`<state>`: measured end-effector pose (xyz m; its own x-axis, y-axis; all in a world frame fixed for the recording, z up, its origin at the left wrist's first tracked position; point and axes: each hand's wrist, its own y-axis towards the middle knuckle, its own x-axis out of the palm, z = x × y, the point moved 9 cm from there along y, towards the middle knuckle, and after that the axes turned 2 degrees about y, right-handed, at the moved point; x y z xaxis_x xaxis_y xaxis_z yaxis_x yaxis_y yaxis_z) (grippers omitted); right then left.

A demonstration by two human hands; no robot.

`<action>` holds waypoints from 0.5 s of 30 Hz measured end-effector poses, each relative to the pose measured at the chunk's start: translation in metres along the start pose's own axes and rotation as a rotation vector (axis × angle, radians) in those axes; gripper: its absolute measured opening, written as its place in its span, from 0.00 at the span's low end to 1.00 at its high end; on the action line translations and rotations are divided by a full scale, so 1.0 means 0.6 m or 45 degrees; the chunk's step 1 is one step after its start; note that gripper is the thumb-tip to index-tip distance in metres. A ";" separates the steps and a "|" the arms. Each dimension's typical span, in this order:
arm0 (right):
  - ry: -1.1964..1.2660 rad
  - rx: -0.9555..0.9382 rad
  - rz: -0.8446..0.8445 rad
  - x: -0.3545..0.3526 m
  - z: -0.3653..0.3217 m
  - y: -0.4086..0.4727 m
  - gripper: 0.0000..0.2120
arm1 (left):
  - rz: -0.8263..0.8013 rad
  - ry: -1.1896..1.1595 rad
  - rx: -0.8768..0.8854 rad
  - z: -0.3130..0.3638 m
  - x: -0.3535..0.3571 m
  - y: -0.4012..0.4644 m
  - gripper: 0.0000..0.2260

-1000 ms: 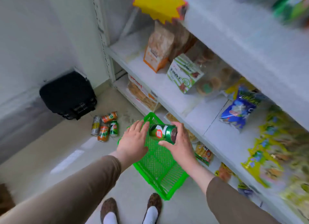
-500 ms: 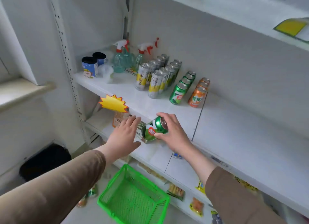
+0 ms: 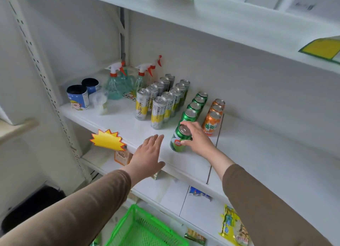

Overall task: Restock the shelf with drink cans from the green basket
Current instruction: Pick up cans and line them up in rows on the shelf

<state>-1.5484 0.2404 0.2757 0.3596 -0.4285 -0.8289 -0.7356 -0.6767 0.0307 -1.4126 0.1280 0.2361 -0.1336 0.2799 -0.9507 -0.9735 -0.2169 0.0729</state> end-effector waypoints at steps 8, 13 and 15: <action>0.248 0.041 0.220 0.035 0.016 0.008 0.41 | -0.061 -0.034 -0.019 -0.024 0.028 0.040 0.42; 0.483 0.418 0.616 0.070 0.056 -0.029 0.46 | -0.052 -0.045 0.014 -0.035 0.042 0.046 0.42; 0.379 0.543 0.603 0.083 0.062 -0.023 0.45 | -0.045 -0.055 0.016 -0.039 0.043 0.051 0.41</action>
<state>-1.5417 0.2506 0.2133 0.0421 -0.8061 -0.5903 -0.9909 -0.1093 0.0785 -1.4418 0.1068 0.2070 -0.1068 0.3276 -0.9388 -0.9800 -0.1943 0.0437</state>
